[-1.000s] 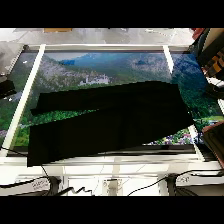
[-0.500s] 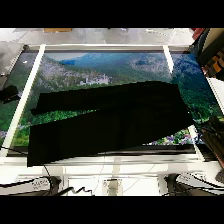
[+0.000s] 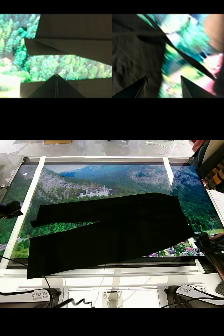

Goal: Fold the clothes and pants, and hang the long-sleeved shirts on hangers.

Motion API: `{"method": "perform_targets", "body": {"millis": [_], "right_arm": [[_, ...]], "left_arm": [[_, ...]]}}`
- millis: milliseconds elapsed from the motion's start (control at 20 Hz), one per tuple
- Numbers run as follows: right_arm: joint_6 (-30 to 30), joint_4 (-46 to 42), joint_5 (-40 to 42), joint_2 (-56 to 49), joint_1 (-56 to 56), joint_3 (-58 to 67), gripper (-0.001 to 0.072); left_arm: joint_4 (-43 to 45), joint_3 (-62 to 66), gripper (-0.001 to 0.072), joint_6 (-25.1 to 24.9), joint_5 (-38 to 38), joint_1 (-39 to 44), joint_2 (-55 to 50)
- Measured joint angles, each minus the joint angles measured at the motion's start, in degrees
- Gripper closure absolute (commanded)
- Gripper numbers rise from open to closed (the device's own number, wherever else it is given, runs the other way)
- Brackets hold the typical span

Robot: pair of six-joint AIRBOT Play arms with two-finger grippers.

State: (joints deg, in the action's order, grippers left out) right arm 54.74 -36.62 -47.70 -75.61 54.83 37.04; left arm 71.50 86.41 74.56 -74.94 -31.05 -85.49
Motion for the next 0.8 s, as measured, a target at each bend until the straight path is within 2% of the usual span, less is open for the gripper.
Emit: {"method": "perform_targets", "body": {"millis": [50, 100, 150, 200, 250, 300, 350, 400, 450, 500, 600, 700, 800], "right_arm": [[-0.68, 1.92, 1.86, -1.07, -1.29, -0.13, 0.0242], [-1.31, 4.17, 3.65, -2.19, -2.60, -0.13, 0.0243], [-1.86, 6.71, 5.09, -3.52, -4.00, 0.11, 0.0282], [-2.38, 8.66, 6.05, -4.85, -5.31, 0.55, 0.0282], [-2.86, 10.21, 6.91, -6.05, -6.51, 1.25, 0.0283], [-3.30, 11.15, 7.61, -7.06, -7.63, 2.01, 0.0317], [-3.61, 11.72, 8.22, -7.87, -8.66, 2.84, 0.0444], [-3.93, 12.09, 8.87, -8.59, -9.66, 3.76, 0.0583], [-4.20, 11.43, 9.35, -8.98, -10.60, 4.63, 0.0660], [-4.33, 11.54, 9.33, -9.20, -11.26, 5.51, 0.0690], [-4.66, 11.28, 8.83, -9.09, -12.15, 6.97, 0.0691], [-4.83, 9.29, 8.20, -8.09, -12.61, 7.76, 0.0691], [-4.81, 5.88, 7.45, -6.69, -12.87, 8.15, 0.0690]], "left_arm": [[0.00, 0.00, 0.0642, 0.00, -0.31, 0.02, -0.22], [0.02, 0.00, 0.0440, -0.02, -0.63, 0.00, -0.35], [0.02, 0.00, 0.0211, -0.02, -1.18, 0.00, -0.44], [0.02, 0.00, 0.0168, 0.00, -1.33, 0.00, -0.52], [0.02, -0.02, 0.0169, 0.00, -1.66, -0.04, -0.66], [0.02, -0.04, 0.0176, 0.00, -1.73, -0.07, -0.70], [0.02, -0.11, 0.0261, 0.00, -1.86, -0.11, -0.76], [0.04, -0.15, 0.0387, 0.00, -2.21, -0.11, -0.81], [0.04, -0.15, 0.0440, 0.00, -2.43, -0.13, -0.83], [0.07, -0.15, 0.0452, -0.02, -2.97, -0.20, -0.85], [0.55, -0.17, 0.0611, -0.02, -4.24, -0.57, -0.87], [1.33, -0.20, 0.0700, -0.02, -6.67, -1.29, -0.87], [2.21, -0.59, 0.0696, 0.00, -9.79, -2.56, -0.63]]}}
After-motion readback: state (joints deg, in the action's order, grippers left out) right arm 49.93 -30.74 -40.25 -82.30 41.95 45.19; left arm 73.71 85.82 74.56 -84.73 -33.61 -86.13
